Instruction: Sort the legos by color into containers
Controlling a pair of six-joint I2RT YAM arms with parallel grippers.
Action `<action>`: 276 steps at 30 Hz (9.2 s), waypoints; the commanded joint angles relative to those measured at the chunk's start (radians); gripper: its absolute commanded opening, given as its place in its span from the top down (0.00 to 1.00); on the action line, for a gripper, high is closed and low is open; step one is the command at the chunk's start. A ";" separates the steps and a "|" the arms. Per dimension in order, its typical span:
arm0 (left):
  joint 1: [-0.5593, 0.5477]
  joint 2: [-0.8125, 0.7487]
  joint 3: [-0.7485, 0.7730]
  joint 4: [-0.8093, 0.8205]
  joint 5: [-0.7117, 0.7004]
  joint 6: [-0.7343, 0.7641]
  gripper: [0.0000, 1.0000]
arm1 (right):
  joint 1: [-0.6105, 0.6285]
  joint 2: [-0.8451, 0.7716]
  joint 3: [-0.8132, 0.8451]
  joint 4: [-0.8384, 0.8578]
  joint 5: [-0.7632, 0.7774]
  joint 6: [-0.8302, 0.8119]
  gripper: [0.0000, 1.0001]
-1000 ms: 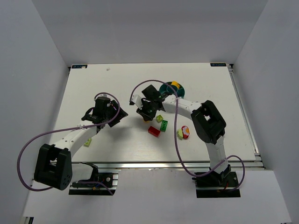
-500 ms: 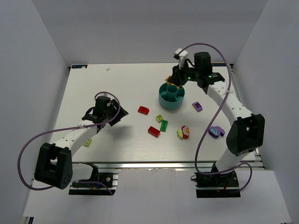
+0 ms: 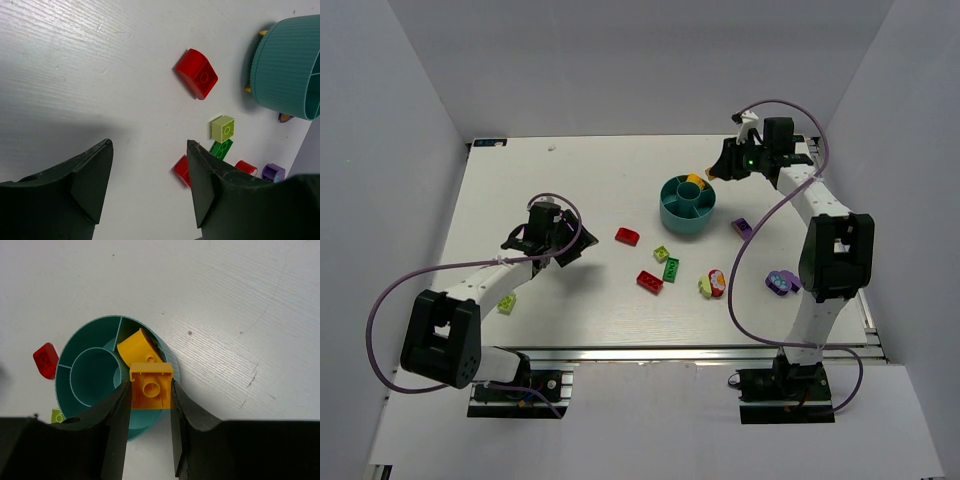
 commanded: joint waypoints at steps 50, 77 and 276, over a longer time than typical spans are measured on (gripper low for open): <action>0.001 0.003 -0.023 0.062 0.032 -0.009 0.30 | 0.036 0.123 0.043 0.112 -0.099 0.044 0.40; 0.021 -0.064 0.072 -0.045 -0.111 0.081 0.19 | -0.004 -0.156 -0.017 -0.292 -0.409 -0.716 0.83; 0.681 0.157 0.110 -0.469 -0.260 -0.219 0.70 | 0.292 -0.207 -0.347 -0.165 -0.346 -0.734 0.43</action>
